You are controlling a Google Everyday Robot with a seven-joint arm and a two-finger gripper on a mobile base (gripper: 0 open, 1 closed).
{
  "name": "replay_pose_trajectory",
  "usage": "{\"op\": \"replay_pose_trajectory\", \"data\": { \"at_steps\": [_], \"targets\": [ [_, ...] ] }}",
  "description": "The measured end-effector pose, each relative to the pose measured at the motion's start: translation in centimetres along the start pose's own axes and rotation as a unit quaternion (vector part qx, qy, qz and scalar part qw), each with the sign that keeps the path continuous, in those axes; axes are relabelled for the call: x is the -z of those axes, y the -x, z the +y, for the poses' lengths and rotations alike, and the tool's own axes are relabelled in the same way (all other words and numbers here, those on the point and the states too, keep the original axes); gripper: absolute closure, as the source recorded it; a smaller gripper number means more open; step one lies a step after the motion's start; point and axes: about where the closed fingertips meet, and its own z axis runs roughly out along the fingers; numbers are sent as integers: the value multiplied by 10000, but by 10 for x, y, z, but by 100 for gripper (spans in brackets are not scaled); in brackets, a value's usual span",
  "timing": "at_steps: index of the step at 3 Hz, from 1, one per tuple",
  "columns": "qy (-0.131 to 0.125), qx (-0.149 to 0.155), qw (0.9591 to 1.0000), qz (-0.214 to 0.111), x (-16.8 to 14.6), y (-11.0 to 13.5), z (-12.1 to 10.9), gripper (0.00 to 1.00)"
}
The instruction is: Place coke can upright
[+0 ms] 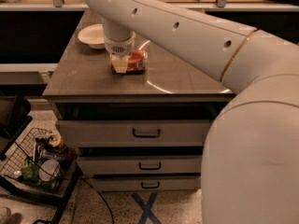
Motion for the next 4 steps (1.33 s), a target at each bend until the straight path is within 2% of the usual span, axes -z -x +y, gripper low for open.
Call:
{"op": "replay_pose_trajectory", "data": {
  "at_steps": [1, 2, 3, 4],
  "targets": [
    [111, -47, 9995, -305, 6, -2, -1, 100],
    [260, -271, 9968, -710, 47, -18, -12, 100],
    [354, -602, 9916, -1086, 105, -38, -31, 100],
    [226, -997, 9774, -1851, 149, -47, -57, 100]
  ]
}}
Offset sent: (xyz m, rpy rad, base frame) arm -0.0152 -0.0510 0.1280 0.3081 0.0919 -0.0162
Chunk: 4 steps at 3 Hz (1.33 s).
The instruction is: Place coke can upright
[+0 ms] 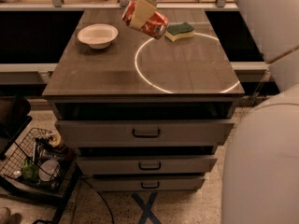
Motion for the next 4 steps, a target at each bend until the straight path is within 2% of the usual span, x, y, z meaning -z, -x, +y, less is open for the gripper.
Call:
{"op": "replay_pose_trajectory", "data": {
  "at_steps": [1, 2, 3, 4],
  "targets": [
    [-201, -401, 9940, -996, 23, 9, -20, 100],
    [-464, -773, 9806, -1741, 31, 10, -27, 100],
    [-670, -1145, 9688, -2092, 25, 0, -12, 100],
    [-609, -1439, 9565, -2465, -11, -21, 14, 100]
  ]
}}
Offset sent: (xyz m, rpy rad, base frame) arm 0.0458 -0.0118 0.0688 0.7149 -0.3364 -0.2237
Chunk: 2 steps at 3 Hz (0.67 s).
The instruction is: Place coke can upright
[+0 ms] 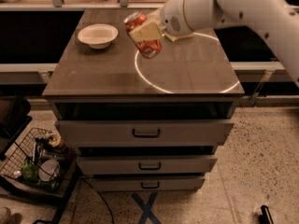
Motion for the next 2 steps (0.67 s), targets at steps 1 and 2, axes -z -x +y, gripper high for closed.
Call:
{"op": "replay_pose_trajectory", "data": {
  "at_steps": [1, 2],
  "targets": [
    [139, -32, 9982, -581, -36, -34, 24, 100],
    [-2, 26, 9880, -1542, -65, -26, 26, 100]
  ]
}}
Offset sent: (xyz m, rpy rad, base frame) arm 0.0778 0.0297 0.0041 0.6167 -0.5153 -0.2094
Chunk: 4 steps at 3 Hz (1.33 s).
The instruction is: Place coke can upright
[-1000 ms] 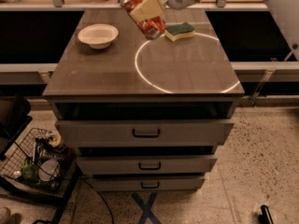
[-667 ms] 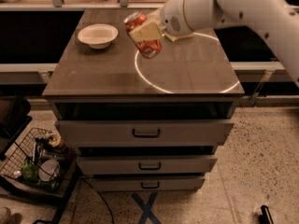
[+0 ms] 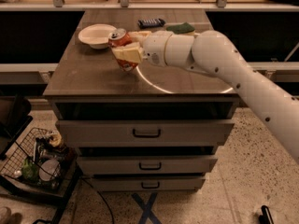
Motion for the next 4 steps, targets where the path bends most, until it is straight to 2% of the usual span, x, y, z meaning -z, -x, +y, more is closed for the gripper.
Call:
{"op": "replay_pose_trajectory", "data": {
  "at_steps": [1, 2, 3, 4],
  "targets": [
    [-661, 157, 9935, -917, 0, 29, -31, 100],
    [-1199, 175, 9829, -1387, 8, 48, -56, 100],
    [-1401, 39, 9803, -1393, 18, 63, -78, 100],
    [-1088, 20, 9904, -857, 19, 75, -79, 100]
  ]
}}
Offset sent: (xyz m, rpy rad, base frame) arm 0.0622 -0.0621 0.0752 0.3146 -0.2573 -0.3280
